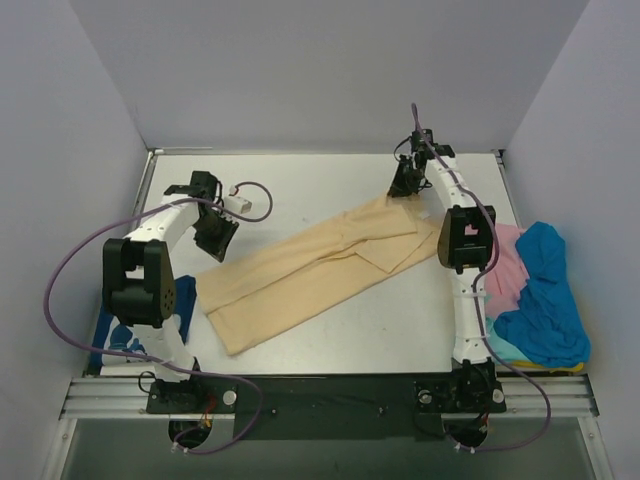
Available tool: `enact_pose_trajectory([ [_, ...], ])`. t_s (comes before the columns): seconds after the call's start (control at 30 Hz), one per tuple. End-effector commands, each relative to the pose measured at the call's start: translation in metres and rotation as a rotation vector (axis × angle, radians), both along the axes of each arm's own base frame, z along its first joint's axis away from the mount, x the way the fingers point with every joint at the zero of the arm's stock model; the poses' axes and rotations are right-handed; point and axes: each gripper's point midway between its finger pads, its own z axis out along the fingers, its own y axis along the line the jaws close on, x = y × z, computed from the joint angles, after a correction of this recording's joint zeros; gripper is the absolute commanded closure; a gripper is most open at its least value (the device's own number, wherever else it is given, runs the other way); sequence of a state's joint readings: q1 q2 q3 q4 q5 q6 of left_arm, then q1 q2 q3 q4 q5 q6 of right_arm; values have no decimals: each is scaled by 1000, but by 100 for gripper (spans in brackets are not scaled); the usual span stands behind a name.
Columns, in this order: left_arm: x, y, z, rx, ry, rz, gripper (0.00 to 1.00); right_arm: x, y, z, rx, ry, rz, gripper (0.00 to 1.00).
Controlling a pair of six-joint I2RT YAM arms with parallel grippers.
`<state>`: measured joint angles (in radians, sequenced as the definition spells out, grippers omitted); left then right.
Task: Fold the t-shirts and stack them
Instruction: Rotate the tshirt 90 degrees
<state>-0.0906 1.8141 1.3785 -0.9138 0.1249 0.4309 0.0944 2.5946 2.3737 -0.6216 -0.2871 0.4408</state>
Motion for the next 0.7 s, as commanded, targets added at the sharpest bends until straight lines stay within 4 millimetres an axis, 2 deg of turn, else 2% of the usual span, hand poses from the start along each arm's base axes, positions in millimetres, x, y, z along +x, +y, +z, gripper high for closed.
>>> enact_pose_trajectory([
  [0.0,-10,0,-5,-2,10,-49,70,32,-15,150,-17,-379,-23,82],
  [0.07,-8,3,-11,19,13,-48,70,25,-29,181,-43,-431,-31,76],
  [0.13,-6,3,-16,23,17,-50,70,8,-39,193,-69,-433,-21,72],
  [0.17,-5,3,-18,23,16,-47,69,-1,-41,188,-80,-414,-18,72],
  [0.2,-4,2,-19,21,14,-49,69,-20,-45,180,-98,-373,-15,72],
  [0.23,-2,2,-19,18,12,-45,69,-30,-44,175,-102,-352,-11,74],
  [0.27,0,0,-18,13,6,-46,70,-51,-45,159,-104,-296,-10,79],
  [0.3,2,-1,-15,8,-3,-42,70,-63,-44,160,-98,-284,-12,85],
  [0.33,3,-3,-14,-4,-4,-43,70,-82,-43,131,-99,-195,-8,89],
  [0.37,5,-4,-11,-6,-18,-46,70,-94,-43,123,-100,-162,-11,94],
  [0.4,6,-5,-9,-12,-22,-46,69,-112,-45,102,-109,-85,-17,96],
  [0.43,8,-5,-6,-13,-33,-51,69,-123,-47,93,-113,-46,-33,100],
  [0.47,8,-6,-5,-15,-35,-54,69,-138,-50,74,-124,11,-42,100],
  [0.57,7,-5,-6,-9,-31,-68,69,-161,-52,44,-130,117,-81,100],
  [0.67,7,-1,-11,14,-25,-67,70,-172,-51,21,-122,204,-98,100],
])
